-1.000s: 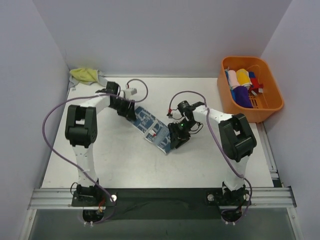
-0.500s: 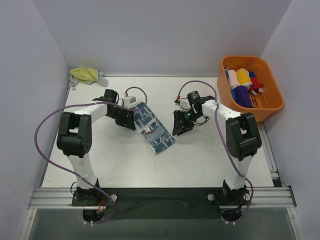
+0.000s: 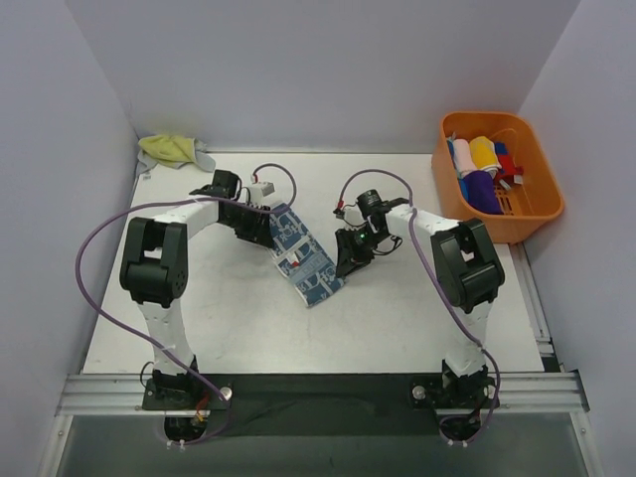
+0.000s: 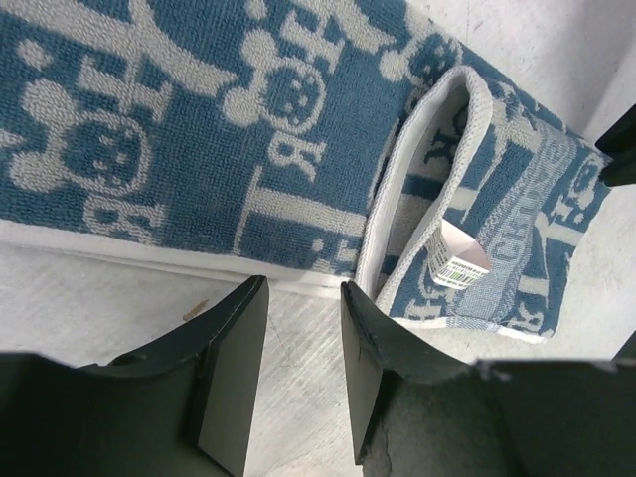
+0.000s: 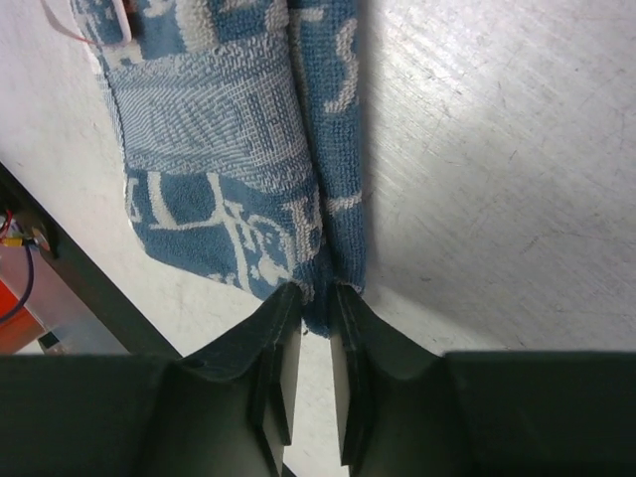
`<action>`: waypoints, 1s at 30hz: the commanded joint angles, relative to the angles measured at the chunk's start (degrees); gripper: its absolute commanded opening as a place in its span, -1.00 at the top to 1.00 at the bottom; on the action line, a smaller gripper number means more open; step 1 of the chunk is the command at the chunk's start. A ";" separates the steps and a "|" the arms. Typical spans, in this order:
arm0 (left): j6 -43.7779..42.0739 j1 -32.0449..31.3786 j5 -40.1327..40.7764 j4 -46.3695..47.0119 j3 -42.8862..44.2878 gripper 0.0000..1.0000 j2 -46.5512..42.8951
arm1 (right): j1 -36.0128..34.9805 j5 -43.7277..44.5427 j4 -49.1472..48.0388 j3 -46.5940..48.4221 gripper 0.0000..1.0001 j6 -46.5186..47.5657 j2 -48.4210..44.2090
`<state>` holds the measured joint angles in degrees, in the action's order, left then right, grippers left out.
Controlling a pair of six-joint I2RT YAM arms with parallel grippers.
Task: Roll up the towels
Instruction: Fold the towel
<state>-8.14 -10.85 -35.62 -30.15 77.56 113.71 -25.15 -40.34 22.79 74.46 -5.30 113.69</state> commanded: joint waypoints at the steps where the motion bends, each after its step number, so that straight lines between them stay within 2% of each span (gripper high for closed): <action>1: 0.67 -0.75 0.46 2.38 3.29 0.09 0.72 | -0.34 0.79 0.59 0.34 0.65 0.82 0.22; 5: 0.67 -0.93 2.48 2.90 5.23 0.13 3.26 | -0.34 0.43 0.77 -0.97 1.00 0.56 0.04; 8: 0.32 -0.93 4.32 2.64 6.90 0.26 5.90 | -0.34 0.17 0.77 -2.73 1.00 -0.41 -0.31; 18: -0.21 -0.93 7.23 1.24 9.01 0.36 9.86 | -0.43 -1.76 -1.25 -9.50 1.00 -3.48 -5.14; 25: -0.82 -1.01 3.98 0.97 10.15 0.30 10.22 | -2.45 -3.17 -2.04 -10.29 1.00 -6.38 -4.09; 27: -1.52 -1.01 3.45 0.97 11.12 0.21 10.30 | -3.85 -3.52 -2.48 -10.73 1.00 -7.26 -3.57; 28: -1.96 -0.84 2.84 0.71 12.25 0.15 10.13 | -4.12 -3.96 -2.57 -10.73 0.86 -8.49 -3.30; 29: -3.18 -0.84 0.83 0.53 12.70 0.06 9.95 | -4.12 -5.70 -2.66 -10.65 0.53 -9.19 -3.04; 30: -3.72 -0.75 -0.49 0.27 13.05 0.02 9.43 | -4.03 -6.07 -2.75 -10.65 0.47 -9.81 -3.30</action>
<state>-8.45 -11.97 -35.03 -30.06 87.81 122.43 -28.47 -44.05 17.74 64.77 -12.53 111.07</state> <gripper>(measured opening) 0.473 0.219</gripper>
